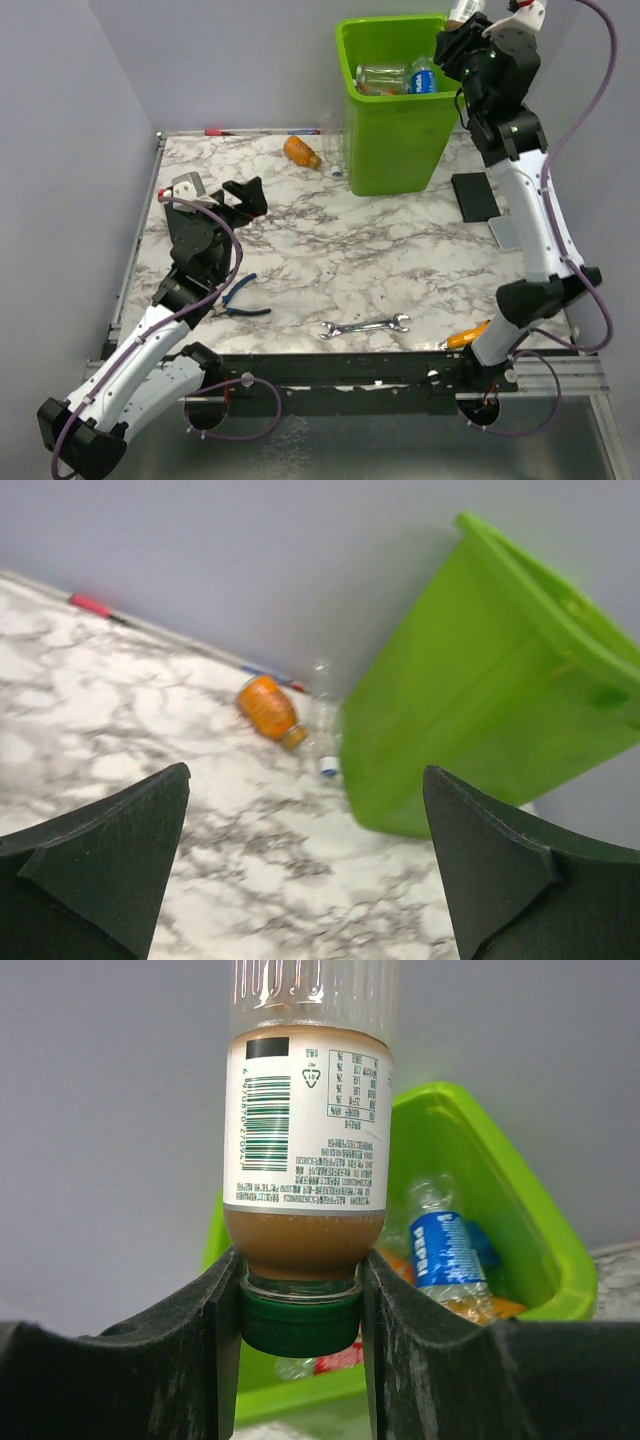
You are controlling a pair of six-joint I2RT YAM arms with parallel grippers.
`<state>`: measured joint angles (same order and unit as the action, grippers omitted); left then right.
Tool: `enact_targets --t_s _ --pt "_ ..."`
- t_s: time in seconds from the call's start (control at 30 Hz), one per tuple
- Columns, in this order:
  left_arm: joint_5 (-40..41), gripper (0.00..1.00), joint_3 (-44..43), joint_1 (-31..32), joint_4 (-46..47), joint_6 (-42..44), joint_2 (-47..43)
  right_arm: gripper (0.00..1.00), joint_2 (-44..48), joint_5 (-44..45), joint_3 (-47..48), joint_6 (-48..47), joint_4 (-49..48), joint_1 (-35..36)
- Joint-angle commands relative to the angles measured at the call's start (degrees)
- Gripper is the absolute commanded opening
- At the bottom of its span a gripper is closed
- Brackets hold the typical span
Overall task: Put the plastic bottles in the bin
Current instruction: Pick up the plastic bottle at the center of the board, then place the plastic bottle in the trash bin, then pick up the plastic bottle at the center of the board.
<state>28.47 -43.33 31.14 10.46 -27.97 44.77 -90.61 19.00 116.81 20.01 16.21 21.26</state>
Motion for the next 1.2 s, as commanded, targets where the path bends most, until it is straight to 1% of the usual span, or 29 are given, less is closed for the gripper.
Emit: enact_targets --t_s 0.0,0.17,0.2,0.27,0.3,0.37,0.47,0.6,0.67,0.73,0.8,0.83,0.93,1.07,1.17 --pt "7.89 0.99 4.71 -0.09 -4.41 4.87 -3.24 0.00 -12.24 -3.46 11.97 4.54 10.88 -5.28" --pt "9.16 0.99 7.33 -0.09 -5.14 5.78 -4.62 0.01 -17.62 -5.48 15.66 4.52 9.64 -7.37" --pt "9.36 0.99 7.58 -0.11 -5.22 5.80 -4.42 0.08 -18.31 -6.94 16.16 4.39 9.40 -7.40" --pt "9.51 0.99 7.73 -0.09 -5.24 5.83 -3.57 0.39 -19.11 -9.81 16.85 4.44 8.92 -7.39" --pt "9.57 0.99 7.59 -0.11 -5.22 5.75 -2.98 0.52 -19.24 -10.79 17.08 4.67 8.81 -7.42" --pt "9.68 0.99 7.12 -0.11 -5.20 5.35 -1.41 0.66 -18.98 -12.17 17.09 5.02 8.53 -7.32" --pt "9.72 0.99 6.22 -0.11 -5.35 4.15 0.72 0.75 -17.88 -13.93 17.30 5.13 8.58 -7.22" --pt "9.92 0.99 4.46 -0.07 -5.41 1.42 3.97 0.83 -14.69 -16.03 16.76 5.67 8.97 -6.75" --pt "10.10 0.99 2.90 -0.15 -5.43 -0.48 6.32 0.85 -11.15 -16.78 14.57 6.04 8.78 -5.92" --pt "10.41 0.99 1.05 -0.15 -5.21 -2.62 9.25 0.85 -6.12 -18.20 8.76 6.19 6.71 -4.62" --pt "10.17 0.99 -1.02 -0.39 -4.31 -4.67 13.26 0.85 1.84 -23.22 -2.66 6.16 0.52 -3.14" --pt "9.41 0.99 -2.20 -0.76 -3.38 -5.01 15.61 0.85 5.85 -25.74 -9.22 6.16 -4.11 -2.41" --pt "3.08 0.99 -8.13 -3.52 -2.63 -6.80 25.35 0.85 16.89 -32.50 -26.95 6.58 -14.55 -0.48" --pt "-5.53 0.99 -20.56 -8.17 -8.40 -13.62 40.57 0.83 28.02 -37.13 -45.38 9.54 -19.90 0.64" --pt "-9.35 0.99 -26.60 -10.89 -8.21 -19.04 49.42 0.83 34.73 -38.57 -58.35 13.02 -22.20 1.09"
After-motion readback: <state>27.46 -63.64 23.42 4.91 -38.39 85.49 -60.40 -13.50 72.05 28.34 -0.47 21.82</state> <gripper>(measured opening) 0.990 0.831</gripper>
